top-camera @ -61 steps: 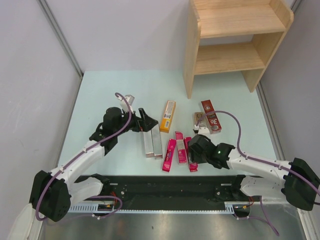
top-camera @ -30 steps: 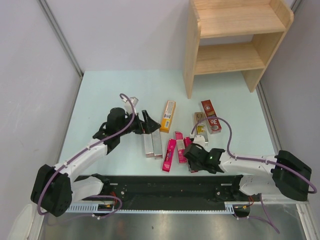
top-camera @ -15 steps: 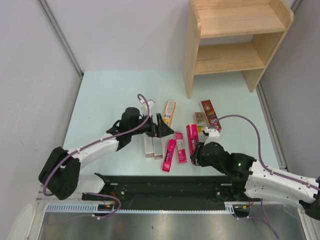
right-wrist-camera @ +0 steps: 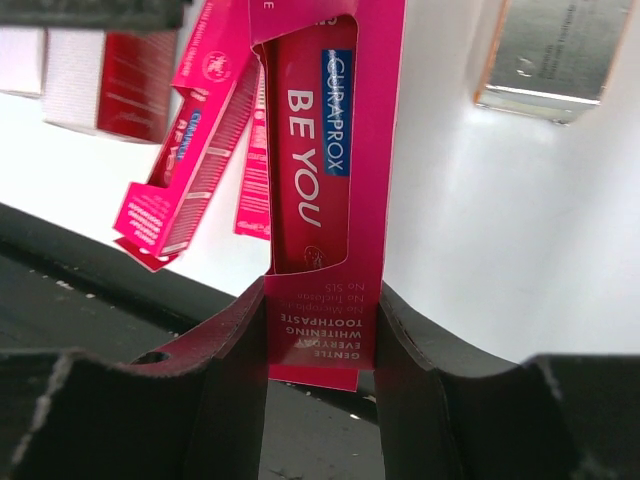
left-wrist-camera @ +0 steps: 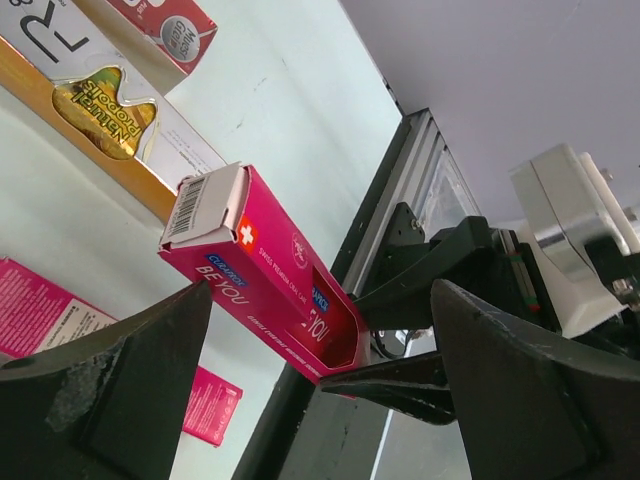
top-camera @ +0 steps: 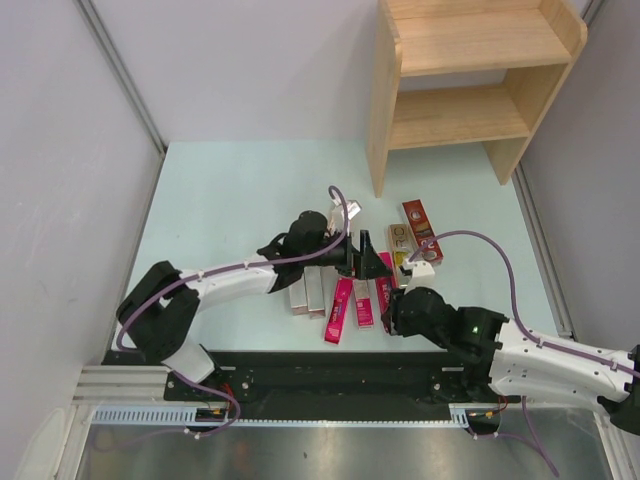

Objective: Place and organize the toothpastes onto the shelf

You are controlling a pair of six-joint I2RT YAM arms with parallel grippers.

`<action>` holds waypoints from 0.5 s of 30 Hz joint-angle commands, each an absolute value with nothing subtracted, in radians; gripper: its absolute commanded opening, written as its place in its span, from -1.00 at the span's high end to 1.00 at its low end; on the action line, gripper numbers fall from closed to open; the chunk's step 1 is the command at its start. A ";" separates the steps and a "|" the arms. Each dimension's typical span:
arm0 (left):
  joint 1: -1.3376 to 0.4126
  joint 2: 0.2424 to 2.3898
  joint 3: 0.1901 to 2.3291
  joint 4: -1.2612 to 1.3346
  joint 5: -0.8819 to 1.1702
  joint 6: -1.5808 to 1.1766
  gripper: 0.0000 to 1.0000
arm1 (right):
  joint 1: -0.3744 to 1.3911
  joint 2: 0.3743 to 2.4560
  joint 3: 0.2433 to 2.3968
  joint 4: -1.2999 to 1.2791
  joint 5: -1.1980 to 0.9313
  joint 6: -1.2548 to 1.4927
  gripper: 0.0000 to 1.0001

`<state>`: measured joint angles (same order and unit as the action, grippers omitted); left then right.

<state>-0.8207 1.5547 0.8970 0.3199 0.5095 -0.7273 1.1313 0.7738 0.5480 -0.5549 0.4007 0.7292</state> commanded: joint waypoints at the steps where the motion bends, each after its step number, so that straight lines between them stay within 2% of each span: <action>1: -0.842 1.598 0.960 0.344 0.514 -0.753 -0.90 | 1.149 0.746 0.606 -0.505 0.439 0.718 0.47; 8: -0.856 1.661 1.005 0.338 0.546 -0.756 -0.68 | 1.164 0.746 0.607 -0.495 0.451 0.721 0.47; 15: -0.856 1.657 1.023 0.199 0.453 -0.719 -0.74 | 1.170 0.706 0.612 -0.522 0.482 0.729 0.47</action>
<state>-0.8402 1.6569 0.9791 0.2646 0.4973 -0.7403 1.1503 0.7498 0.5480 -0.6216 0.4541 0.7326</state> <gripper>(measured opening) 0.861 0.438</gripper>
